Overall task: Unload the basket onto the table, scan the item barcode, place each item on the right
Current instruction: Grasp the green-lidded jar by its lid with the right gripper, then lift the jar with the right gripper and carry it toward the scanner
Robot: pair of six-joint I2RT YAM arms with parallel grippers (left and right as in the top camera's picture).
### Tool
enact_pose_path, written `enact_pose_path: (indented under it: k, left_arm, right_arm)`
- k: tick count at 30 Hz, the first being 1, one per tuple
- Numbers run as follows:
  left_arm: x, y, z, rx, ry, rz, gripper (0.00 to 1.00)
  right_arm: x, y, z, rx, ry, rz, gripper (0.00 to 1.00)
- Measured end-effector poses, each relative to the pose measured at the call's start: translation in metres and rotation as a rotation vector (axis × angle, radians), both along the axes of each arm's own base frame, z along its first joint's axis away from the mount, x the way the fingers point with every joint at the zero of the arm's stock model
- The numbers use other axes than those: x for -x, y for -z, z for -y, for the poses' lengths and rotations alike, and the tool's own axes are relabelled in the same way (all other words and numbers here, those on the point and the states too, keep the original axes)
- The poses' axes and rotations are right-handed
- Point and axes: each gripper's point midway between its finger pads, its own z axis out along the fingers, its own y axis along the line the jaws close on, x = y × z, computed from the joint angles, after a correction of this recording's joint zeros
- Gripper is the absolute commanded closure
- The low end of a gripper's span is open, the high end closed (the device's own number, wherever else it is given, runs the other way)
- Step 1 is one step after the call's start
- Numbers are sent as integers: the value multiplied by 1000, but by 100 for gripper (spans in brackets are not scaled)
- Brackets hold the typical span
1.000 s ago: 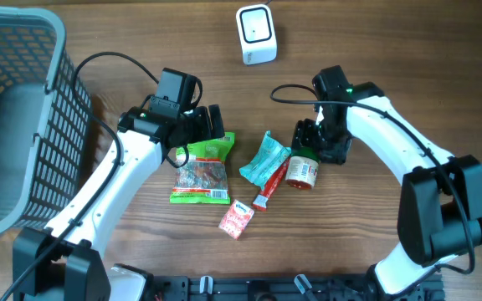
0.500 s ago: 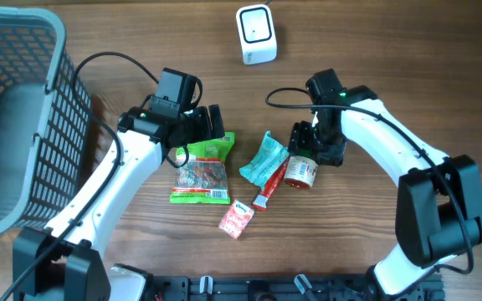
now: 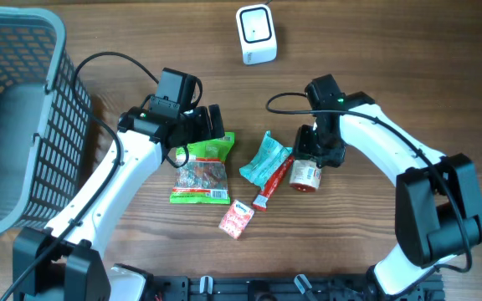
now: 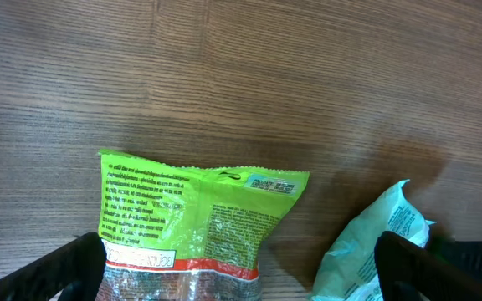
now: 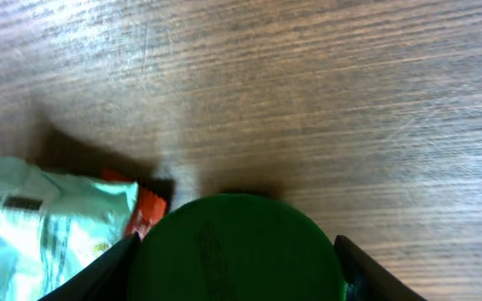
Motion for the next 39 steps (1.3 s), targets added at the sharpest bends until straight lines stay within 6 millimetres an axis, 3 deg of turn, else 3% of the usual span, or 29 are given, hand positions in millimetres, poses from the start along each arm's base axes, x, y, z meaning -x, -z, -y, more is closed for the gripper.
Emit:
enact_pose_path:
  k: [6,15,18,21,23,33,39]
  left_arm:
    - [0,0,0,0,0,0,0]
    - [0,0,0,0,0,0,0]
    - [0,0,0,0,0,0,0]
    - [0,0,0,0,0,0,0]
    - [0,0,0,0,0,0,0]
    - [0,0,0,0,0,0,0]
    - [0,0,0,0,0,0,0]
  right_arm:
    - [-20,-42,2,11,-48,143,43]
    - [-64,-178,56,226,71,700,45]
    - [-86,-197,65,275,138,845,44]
    - [-104,-190,71,313,175,954,45]
    - [-112,-173,75,351,183,991,46]
    - [-129,-62,77,505,30,846,45]
    - [-126,-54,78,513,21,824,28]
